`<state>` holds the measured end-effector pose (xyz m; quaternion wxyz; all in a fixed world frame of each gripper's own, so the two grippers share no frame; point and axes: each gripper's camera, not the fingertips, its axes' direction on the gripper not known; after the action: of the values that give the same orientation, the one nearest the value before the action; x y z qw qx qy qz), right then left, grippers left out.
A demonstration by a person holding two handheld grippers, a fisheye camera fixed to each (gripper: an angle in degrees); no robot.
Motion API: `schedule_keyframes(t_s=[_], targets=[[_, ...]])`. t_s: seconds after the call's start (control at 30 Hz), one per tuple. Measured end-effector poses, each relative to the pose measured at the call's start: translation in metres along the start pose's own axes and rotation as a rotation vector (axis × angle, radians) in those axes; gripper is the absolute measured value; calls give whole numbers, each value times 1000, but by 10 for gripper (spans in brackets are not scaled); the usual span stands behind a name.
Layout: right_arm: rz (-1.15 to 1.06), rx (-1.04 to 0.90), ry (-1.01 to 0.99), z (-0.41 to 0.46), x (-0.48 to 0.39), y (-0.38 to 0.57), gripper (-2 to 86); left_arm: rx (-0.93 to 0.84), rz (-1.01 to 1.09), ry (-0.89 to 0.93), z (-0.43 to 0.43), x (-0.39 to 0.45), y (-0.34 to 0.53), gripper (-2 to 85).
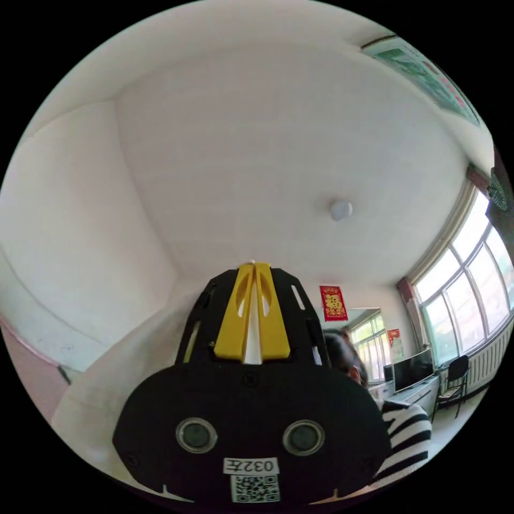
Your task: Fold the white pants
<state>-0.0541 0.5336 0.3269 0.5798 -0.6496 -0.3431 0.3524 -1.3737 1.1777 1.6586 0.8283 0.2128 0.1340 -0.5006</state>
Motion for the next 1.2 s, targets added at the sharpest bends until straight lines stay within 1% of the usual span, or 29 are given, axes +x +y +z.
schedule_keyframes(t_s=[0.07,0.17,0.23,0.3,0.4,0.5,0.53,0.57,0.6,0.63,0.67,0.7,0.77,0.83,0.87,0.9,0.97,1.0,1.07,1.1,1.17,1.2], targets=[[52,72,39,-28,15,12,-10,57,34,-9,50,0,-19,-10],[104,158,68,-55,30,27,-10,145,-53,42,83,-10,-37,-9],[129,197,96,-67,36,36,-10,158,-63,33,88,-9,-45,-9],[166,234,108,-75,44,48,-10,158,-56,1,80,-6,-48,-9],[233,277,128,-82,56,67,-10,167,-147,-50,38,-11,-37,-9],[289,320,174,-87,61,84,-10,179,-255,-185,-39,-16,-9,-9],[315,343,191,-89,63,90,-10,188,-319,-284,-79,-18,7,-9],[342,367,203,-90,65,95,-10,178,-389,-420,-121,-19,25,-8],[354,379,207,-91,66,97,-10,179,-448,-495,-145,-19,36,-8],[383,398,218,-91,66,101,-10,217,-606,-661,-194,-15,64,-8],[409,409,237,-90,67,103,-10,201,-746,-858,-241,-8,90,-7],[421,412,248,-90,67,104,-10,168,-812,-990,-262,-2,101,-6],[455,408,267,-84,69,101,-10,-51,-1112,-1540,-329,23,134,-1],[461,408,252,-78,70,95,-10,-166,-1184,-1709,-346,41,139,9],[455,404,240,-74,69,89,-10,-236,-1164,-1769,-340,48,134,14],[449,400,237,-71,67,85,-10,-283,-1135,-1777,-333,49,129,15],[420,365,239,-57,62,70,-10,-574,-974,-1672,-280,30,114,20],[414,355,238,-53,61,67,-10,-662,-932,-1636,-263,22,113,23],[396,322,212,-36,59,54,-10,-982,-788,-1432,-188,-10,120,39],[393,316,205,-32,58,51,-10,-1043,-752,-1386,-169,-17,123,44],[376,303,184,-21,55,43,-10,-1239,-609,-1242,-97,-41,138,56],[372,302,180,-19,53,41,-10,-1282,-577,-1217,-80,-46,143,58]])
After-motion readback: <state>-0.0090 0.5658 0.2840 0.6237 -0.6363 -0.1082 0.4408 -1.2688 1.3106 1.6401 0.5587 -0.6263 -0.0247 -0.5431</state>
